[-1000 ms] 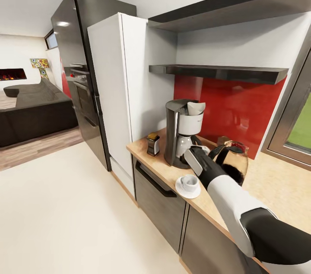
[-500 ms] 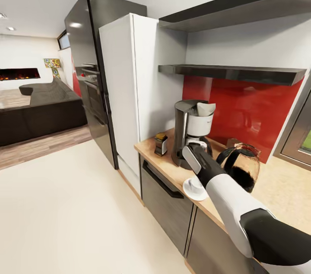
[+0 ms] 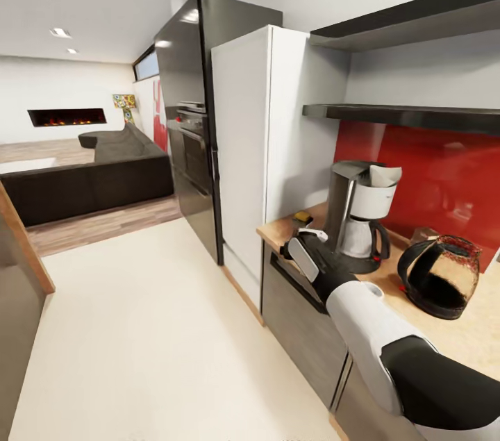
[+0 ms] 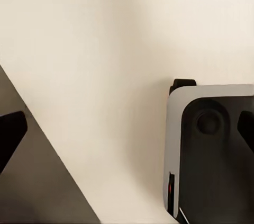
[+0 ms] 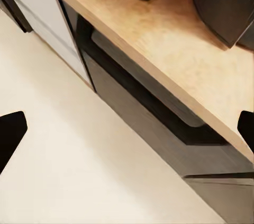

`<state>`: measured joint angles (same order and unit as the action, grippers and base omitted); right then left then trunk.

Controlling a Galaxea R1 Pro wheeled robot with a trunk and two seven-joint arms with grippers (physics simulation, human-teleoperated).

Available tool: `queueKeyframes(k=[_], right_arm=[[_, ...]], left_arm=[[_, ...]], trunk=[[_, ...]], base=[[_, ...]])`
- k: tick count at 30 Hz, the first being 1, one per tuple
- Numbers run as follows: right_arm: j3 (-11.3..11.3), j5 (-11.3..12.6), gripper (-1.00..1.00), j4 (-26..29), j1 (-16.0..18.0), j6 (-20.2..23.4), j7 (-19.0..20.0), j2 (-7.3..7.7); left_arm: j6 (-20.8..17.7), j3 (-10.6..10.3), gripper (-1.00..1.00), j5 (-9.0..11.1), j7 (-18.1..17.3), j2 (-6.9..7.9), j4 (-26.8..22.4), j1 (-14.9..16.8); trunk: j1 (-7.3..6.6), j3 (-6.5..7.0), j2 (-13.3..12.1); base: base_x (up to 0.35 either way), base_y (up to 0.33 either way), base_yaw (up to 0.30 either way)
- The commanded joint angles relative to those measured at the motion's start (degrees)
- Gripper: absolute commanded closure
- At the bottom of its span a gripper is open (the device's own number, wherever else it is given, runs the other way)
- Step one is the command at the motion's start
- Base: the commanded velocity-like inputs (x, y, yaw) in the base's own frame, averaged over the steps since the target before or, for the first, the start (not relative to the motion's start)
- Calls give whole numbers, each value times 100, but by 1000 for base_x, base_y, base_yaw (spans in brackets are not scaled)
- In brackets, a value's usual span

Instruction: Set up a coffee station on the kitchen countertop: keep the coffee maker on the countertop, move the bottle of coffee from the kitchen shelf to the counter next to the coffee maker, place a paper coffee filter on top of the coffee maker, put the saucer next to the coffee maker with the coffee cup on the saucer, and place the electric kettle next to the coffee maker.

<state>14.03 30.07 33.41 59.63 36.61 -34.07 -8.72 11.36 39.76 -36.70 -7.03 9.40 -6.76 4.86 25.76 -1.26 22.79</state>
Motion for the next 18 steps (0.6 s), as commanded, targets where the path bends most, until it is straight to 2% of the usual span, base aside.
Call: queueKeyframes(k=[1, 6, 9, 12, 14, 15, 18], right_arm=[[30, 60, -100, 7, 5, 13, -56, 0], [30, 56, -100, -1, -57, 13, 17, -6], [38, 8, -100, -11, -367, 5, 748, 4], [162, -22, -100, -423, -678, -4, 988, 9], [405, -30, -100, -711, -736, -72, 1020, 3], [667, -33, -100, -875, -761, -232, 1031, -2], [1242, -30, -100, -1026, -851, -658, 1040, -12]], left_arm=[[15, 49, -100, -38, -26, 0, 3, 6], [15, 50, -100, -38, -26, 0, 2, 6], [15, 50, -100, -38, -26, -7, 6, 6], [15, 50, -100, -38, -26, -6, 8, 6], [15, 50, -100, -38, -26, -7, 8, 6], [15, 50, -100, -38, -26, -8, 8, 6], [15, 50, -100, -38, -26, -7, 8, 6]], trunk=[[3, -13, 14], [3, -13, 14], [3, -13, 14], [3, -13, 14], [3, -13, 14], [3, -13, 14], [3, -13, 14]], base=[[-42, 44, 226], [-13, 14, 109], [-1, 1, 11], [0, 0, 1], [0, 0, 0], [0, 0, 0], [0, 0, 0]])
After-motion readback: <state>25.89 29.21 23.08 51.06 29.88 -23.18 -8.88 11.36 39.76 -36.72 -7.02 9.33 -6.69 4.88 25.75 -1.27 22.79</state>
